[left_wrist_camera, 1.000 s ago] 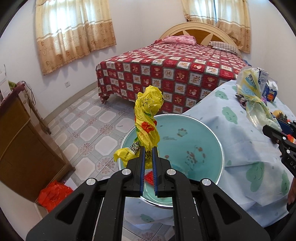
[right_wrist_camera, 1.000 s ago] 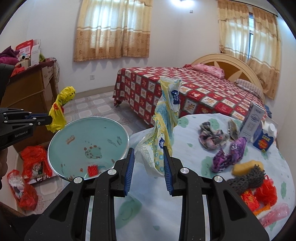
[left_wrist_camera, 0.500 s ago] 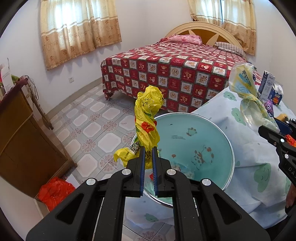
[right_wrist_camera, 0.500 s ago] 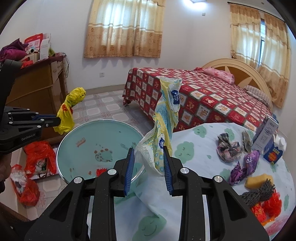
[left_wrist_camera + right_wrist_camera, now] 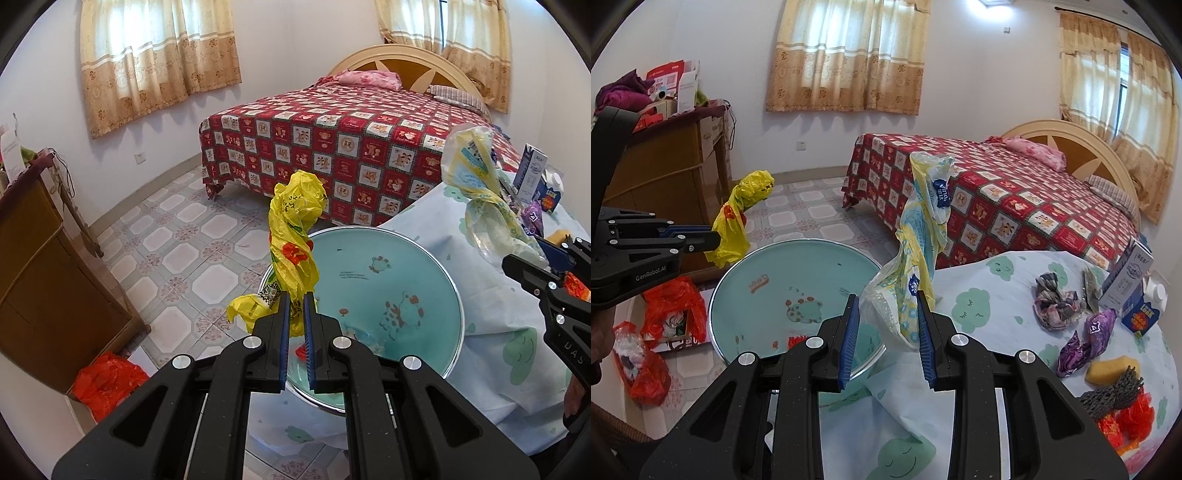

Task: Collect trash
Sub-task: 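Drop the yellow wrapper into the bucket with the left tool while the right tool drops the clear bag, then grasp the pink plastic bag with the right tool and lift it, then reach the left tool to the orange snack wrapper while the right tool holds the pink bag, then close the left tool on the orange wrapper and carry it over the bucket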

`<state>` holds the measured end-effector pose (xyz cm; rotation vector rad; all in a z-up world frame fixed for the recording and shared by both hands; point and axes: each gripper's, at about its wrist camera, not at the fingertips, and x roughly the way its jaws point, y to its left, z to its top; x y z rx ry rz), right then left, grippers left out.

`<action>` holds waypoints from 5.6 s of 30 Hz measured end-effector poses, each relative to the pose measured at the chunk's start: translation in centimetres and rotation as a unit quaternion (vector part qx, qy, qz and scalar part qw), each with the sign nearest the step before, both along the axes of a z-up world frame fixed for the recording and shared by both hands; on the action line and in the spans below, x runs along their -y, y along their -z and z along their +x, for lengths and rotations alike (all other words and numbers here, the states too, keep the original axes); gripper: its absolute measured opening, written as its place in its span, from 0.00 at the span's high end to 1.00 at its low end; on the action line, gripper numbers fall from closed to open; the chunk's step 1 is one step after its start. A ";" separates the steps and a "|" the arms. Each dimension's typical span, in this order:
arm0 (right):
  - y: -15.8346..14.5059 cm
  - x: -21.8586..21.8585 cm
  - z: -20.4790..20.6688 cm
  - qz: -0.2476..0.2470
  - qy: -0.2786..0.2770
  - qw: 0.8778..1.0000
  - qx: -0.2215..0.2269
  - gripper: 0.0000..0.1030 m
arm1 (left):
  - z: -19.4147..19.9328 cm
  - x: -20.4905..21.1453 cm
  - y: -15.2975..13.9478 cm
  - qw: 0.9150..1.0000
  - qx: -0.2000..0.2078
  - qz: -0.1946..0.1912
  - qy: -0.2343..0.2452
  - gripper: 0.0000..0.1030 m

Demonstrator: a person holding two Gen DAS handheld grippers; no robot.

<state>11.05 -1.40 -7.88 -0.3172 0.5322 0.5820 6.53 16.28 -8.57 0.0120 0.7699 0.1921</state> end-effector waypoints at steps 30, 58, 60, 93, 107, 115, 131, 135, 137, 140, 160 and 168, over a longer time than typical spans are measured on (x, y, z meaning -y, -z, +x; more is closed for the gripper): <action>0.6 20.2 -6.5 0.035 0.258 0.965 -0.013 0.49 | -2.1 7.2 4.5 0.996 -0.034 -0.010 0.079 0.46; 2.8 30.3 -8.1 0.097 0.329 0.936 -0.079 0.81 | -2.7 18.2 2.4 0.981 -0.001 0.008 0.194 0.46; 2.5 31.0 -8.9 0.098 0.330 0.936 -0.077 0.81 | -2.6 20.9 2.1 0.976 0.006 0.008 0.218 0.46; 3.4 36.1 -13.4 0.124 0.348 0.927 -0.064 0.81 | -0.6 36.7 4.9 0.933 -0.055 0.018 0.355 0.93; 4.5 38.0 -14.0 0.145 0.360 0.919 -0.072 0.81 | 0.9 39.7 6.4 0.926 -0.080 0.035 0.367 0.98; 4.5 37.9 -13.8 0.141 0.359 0.920 -0.073 0.81 | 0.9 39.3 6.7 0.925 -0.082 0.036 0.369 1.00; 4.5 38.7 -14.3 0.143 0.373 0.914 -0.067 0.81 | 0.4 37.4 4.5 0.929 -0.064 0.022 0.365 1.00; 4.7 38.3 -14.1 0.139 0.366 0.917 -0.069 0.81 | 0.0 36.9 3.7 0.928 -0.050 0.022 0.368 1.00; 4.7 38.3 -14.1 0.137 0.367 0.918 -0.070 0.81 | 0.3 37.1 4.0 0.926 -0.054 0.023 0.373 0.97; 4.7 39.2 -14.4 0.136 0.377 0.913 -0.069 0.81 | 0.6 37.8 4.6 0.923 -0.059 0.027 0.380 0.88; 4.2 38.9 -14.9 0.143 0.370 0.916 -0.063 0.81 | 1.7 37.8 3.2 0.919 -0.062 0.036 0.389 0.95; 2.6 33.7 -12.8 0.120 0.305 0.943 -0.061 0.81 | 0.6 30.2 0.3 0.943 -0.057 -0.005 0.329 0.95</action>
